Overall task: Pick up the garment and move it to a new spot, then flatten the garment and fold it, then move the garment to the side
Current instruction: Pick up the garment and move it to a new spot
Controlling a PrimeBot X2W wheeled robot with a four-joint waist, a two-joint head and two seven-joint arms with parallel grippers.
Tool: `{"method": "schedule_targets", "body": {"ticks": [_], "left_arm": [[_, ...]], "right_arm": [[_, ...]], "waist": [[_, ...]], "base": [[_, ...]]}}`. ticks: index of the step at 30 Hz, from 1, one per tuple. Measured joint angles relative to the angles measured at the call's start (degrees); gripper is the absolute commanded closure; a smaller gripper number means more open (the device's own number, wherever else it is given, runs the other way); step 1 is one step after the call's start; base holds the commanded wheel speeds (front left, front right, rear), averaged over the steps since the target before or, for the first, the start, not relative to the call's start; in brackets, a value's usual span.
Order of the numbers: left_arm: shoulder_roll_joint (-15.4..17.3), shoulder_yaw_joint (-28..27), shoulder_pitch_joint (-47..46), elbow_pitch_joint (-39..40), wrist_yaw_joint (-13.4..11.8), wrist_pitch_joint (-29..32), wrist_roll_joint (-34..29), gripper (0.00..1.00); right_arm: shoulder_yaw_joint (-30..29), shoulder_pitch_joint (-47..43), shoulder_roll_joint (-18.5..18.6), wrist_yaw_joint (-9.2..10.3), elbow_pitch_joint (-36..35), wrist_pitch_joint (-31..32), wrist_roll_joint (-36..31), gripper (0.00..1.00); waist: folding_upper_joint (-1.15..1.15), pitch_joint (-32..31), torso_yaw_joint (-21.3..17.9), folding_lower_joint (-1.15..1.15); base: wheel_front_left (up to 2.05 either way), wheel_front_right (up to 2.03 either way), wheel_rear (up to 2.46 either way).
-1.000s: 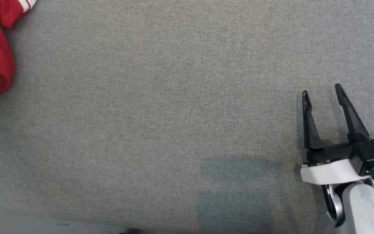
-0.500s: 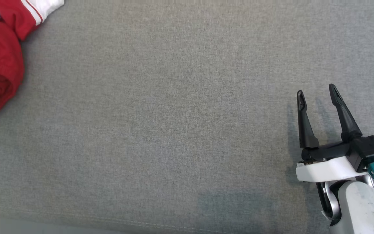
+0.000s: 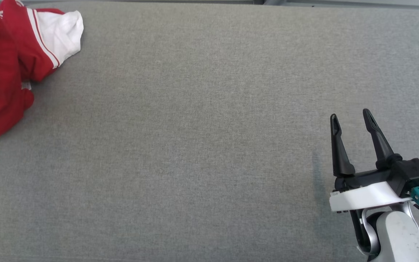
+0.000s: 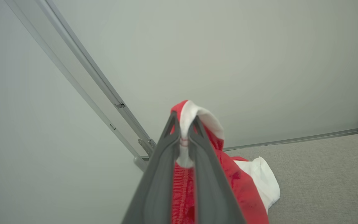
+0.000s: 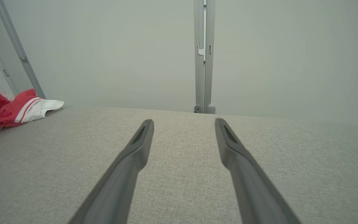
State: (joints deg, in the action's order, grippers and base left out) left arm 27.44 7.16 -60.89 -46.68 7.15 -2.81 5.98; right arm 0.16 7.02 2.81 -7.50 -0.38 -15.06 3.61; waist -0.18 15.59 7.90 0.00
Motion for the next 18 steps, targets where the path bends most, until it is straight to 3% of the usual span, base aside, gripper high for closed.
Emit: {"method": "schedule_targets", "body": {"ticks": [8, 18], "left_arm": [[-0.6, 6.2, -2.4, 10.5, 0.2, 2.9, 1.5, 1.0], [-5.3, 15.3, -4.4, 23.6, 0.2, 5.4, 9.2, 1.0]], "right_arm": [[0.3, -1.0, 0.0, 0.0, 0.9, 0.0, 2.7, 0.0], [0.2, -1.8, 0.0, 0.0, 1.2, 0.0, 4.5, 0.0]], "waist": [[0.0, -4.1, -3.7, 0.0], [0.0, -6.4, -11.6, 0.0]], "base": [[0.0, 0.0, 0.0], [0.0, 0.0, 0.0]]}}
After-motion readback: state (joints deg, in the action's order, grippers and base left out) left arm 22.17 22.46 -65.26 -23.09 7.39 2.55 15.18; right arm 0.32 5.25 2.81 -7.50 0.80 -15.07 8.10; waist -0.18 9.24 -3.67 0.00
